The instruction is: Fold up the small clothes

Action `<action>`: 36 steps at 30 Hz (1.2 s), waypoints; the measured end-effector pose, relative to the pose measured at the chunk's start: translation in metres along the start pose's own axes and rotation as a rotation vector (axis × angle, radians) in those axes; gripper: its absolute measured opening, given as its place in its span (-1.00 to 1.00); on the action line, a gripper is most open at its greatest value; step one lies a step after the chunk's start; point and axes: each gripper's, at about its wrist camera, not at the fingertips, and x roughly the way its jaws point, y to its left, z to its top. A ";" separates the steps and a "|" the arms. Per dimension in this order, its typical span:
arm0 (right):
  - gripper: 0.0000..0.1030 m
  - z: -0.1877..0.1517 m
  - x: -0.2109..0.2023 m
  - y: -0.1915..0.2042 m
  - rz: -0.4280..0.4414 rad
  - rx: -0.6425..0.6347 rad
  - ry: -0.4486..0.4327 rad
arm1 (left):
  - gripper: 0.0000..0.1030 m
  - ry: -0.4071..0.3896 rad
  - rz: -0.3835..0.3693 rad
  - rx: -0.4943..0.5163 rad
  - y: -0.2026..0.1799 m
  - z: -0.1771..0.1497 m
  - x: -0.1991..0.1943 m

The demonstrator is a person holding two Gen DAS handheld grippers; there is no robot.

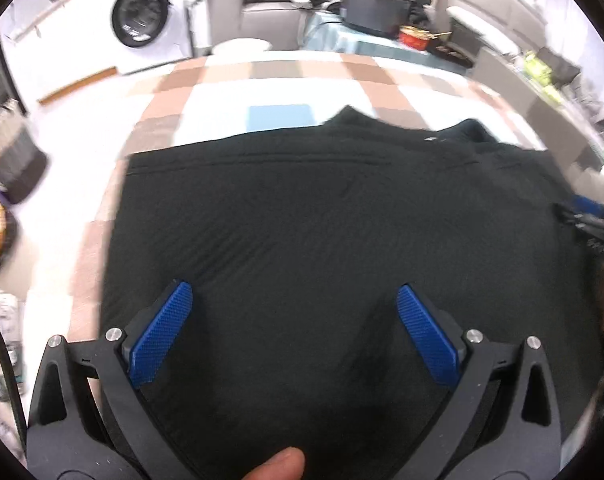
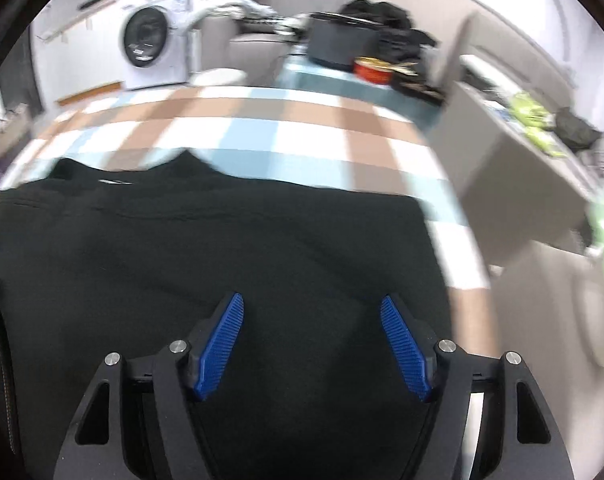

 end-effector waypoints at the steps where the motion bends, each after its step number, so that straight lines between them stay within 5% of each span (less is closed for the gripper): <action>1: 0.40 -0.005 -0.003 -0.006 0.018 0.017 0.008 | 0.97 -0.001 0.010 -0.003 0.002 -0.004 -0.004; 4: 0.40 -0.022 -0.025 -0.010 0.089 0.036 0.001 | 0.97 -0.019 0.002 -0.043 0.013 -0.018 -0.027; 8: 0.40 -0.055 -0.059 0.012 0.218 -0.007 -0.008 | 0.98 -0.072 0.082 -0.026 0.013 -0.055 -0.066; 13: 0.40 -0.087 -0.083 0.058 0.326 -0.130 -0.013 | 0.98 -0.024 0.025 0.034 -0.003 -0.100 -0.078; 16: 0.42 -0.106 -0.090 0.071 0.287 -0.210 -0.036 | 0.98 -0.004 0.088 0.049 -0.003 -0.123 -0.080; 20: 0.48 -0.128 -0.097 0.041 0.172 -0.227 -0.037 | 0.98 -0.004 0.052 -0.060 0.027 -0.154 -0.101; 27: 0.51 -0.157 -0.117 -0.001 0.099 -0.097 0.005 | 0.98 -0.048 0.169 -0.150 0.051 -0.193 -0.134; 36: 0.51 -0.175 -0.166 0.008 0.333 0.097 -0.077 | 0.90 -0.045 0.002 -0.481 0.092 -0.228 -0.164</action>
